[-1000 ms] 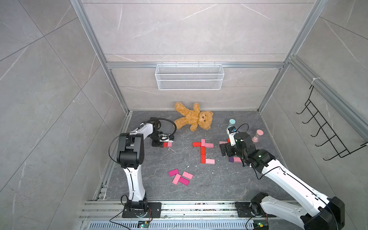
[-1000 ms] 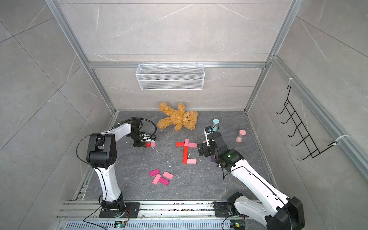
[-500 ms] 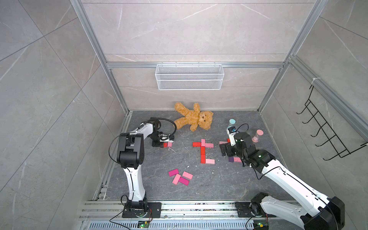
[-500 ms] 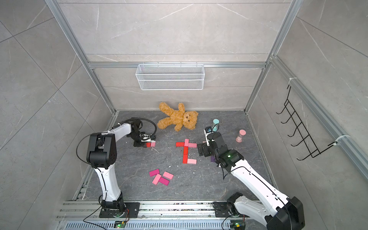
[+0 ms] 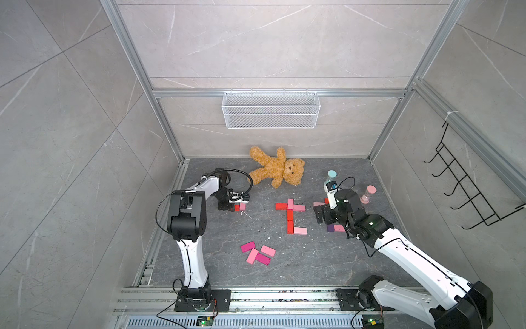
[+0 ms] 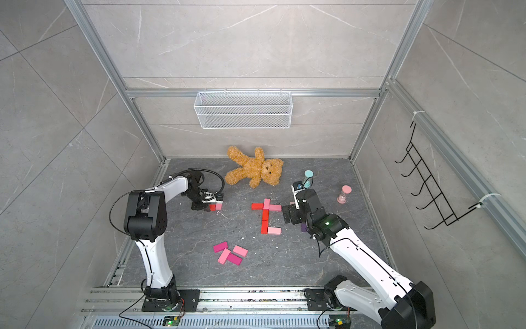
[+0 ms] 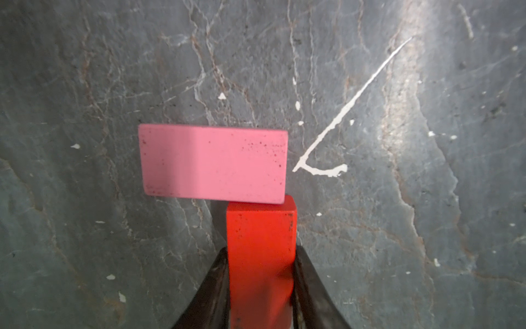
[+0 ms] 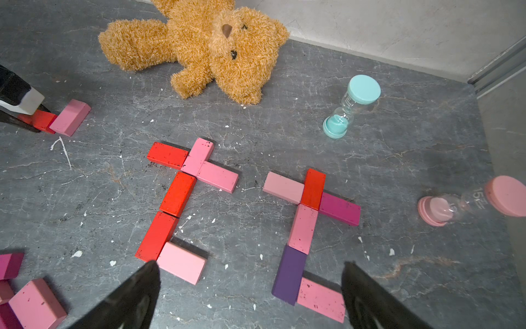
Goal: Assemble the letter t with building blocks
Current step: Assemble the building block at the center of the board.
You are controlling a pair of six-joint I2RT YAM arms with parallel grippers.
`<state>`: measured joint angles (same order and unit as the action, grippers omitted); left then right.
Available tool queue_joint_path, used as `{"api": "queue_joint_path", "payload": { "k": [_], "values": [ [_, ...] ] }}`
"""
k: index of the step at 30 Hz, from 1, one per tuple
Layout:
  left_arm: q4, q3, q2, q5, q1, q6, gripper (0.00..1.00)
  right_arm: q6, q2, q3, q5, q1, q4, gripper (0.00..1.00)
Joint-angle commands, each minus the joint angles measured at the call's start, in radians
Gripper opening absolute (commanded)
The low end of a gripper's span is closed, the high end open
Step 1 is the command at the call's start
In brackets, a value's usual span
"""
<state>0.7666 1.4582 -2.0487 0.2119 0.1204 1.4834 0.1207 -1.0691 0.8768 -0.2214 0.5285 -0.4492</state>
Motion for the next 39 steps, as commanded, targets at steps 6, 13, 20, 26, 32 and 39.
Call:
{"api": "queue_joint_path", "payload": {
  "k": [6, 13, 20, 26, 32, 39],
  "values": [
    [0.031, 0.034, 0.009, 0.015, 0.005, -0.025, 0.04, 0.015, 0.014, -0.012, -0.004, -0.004, -0.005, 1.0],
    [0.029, 0.029, 0.017, 0.017, 0.005, -0.015, 0.07, 0.014, 0.014, -0.012, -0.004, -0.003, -0.005, 1.0],
    [0.026, 0.031, 0.019, 0.017, 0.005, -0.018, 0.08, 0.015, 0.015, -0.013, -0.004, -0.003, -0.005, 1.0],
    [0.022, 0.03, 0.02, 0.017, 0.005, -0.02, 0.09, 0.015, 0.017, -0.013, -0.004, -0.004, -0.005, 1.0],
    [0.019, 0.028, 0.02, 0.013, 0.009, -0.019, 0.1, 0.015, 0.016, -0.013, -0.004, -0.003, -0.005, 1.0],
    [0.013, 0.017, 0.026, 0.009, 0.01, -0.014, 0.17, 0.015, 0.015, -0.013, -0.002, -0.002, -0.003, 1.0]
  ]
}}
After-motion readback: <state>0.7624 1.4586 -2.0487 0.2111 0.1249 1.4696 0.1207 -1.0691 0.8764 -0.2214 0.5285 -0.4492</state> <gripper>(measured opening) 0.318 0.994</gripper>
